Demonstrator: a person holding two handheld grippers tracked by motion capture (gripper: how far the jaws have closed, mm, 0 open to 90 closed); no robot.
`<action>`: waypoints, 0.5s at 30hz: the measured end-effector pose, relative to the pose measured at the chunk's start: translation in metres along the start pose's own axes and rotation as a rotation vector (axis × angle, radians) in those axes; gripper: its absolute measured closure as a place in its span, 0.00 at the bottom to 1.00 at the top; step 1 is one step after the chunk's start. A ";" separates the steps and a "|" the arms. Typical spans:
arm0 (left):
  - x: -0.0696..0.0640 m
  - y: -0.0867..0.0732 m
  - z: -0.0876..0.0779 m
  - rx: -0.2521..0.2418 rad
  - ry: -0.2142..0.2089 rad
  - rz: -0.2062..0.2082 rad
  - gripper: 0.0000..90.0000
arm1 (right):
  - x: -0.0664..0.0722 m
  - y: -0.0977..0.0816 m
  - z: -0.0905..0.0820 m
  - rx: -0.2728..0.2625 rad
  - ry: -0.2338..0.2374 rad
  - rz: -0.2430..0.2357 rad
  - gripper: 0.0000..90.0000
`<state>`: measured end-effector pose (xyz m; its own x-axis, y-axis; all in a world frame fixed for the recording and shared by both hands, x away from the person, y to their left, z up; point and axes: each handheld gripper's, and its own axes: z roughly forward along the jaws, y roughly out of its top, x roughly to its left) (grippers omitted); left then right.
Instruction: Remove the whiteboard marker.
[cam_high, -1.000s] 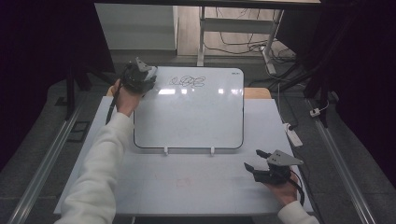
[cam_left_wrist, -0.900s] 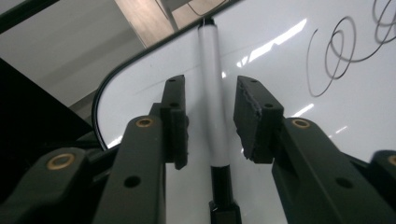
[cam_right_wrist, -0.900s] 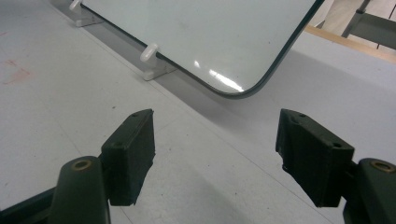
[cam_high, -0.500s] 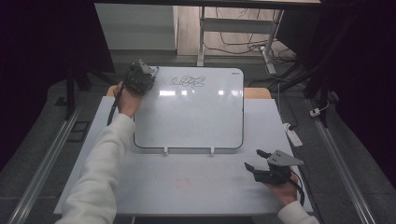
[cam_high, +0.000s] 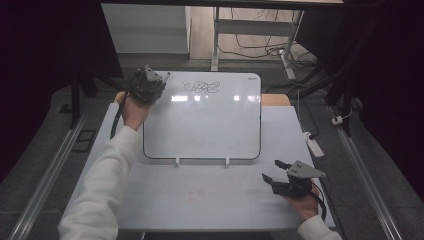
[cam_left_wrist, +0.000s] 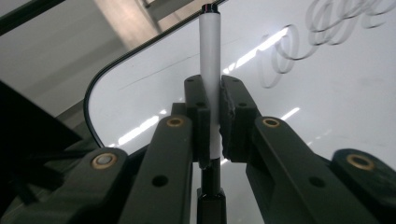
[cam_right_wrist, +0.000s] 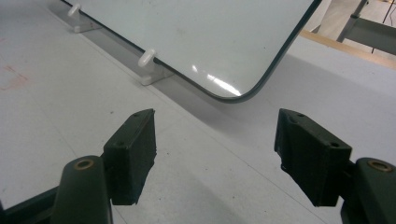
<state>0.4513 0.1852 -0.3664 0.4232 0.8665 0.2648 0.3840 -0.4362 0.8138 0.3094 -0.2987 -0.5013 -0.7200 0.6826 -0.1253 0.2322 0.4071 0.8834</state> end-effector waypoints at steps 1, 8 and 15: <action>-0.002 -0.002 -0.004 -0.014 -0.015 -0.004 0.91 | 0.000 0.000 0.000 -0.005 0.002 0.004 0.33; -0.030 -0.019 -0.031 -0.089 -0.151 0.010 0.91 | 0.001 0.005 -0.001 -0.039 0.034 0.049 0.33; -0.077 -0.036 -0.050 -0.157 -0.291 0.035 0.91 | 0.016 0.025 0.010 -0.040 0.123 0.093 0.35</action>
<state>0.3634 0.1462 -0.3906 0.6596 0.7358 0.1533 0.2433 -0.4020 0.8827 0.3107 -0.2717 -0.4858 -0.7718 0.6358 0.0122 0.2772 0.3191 0.9063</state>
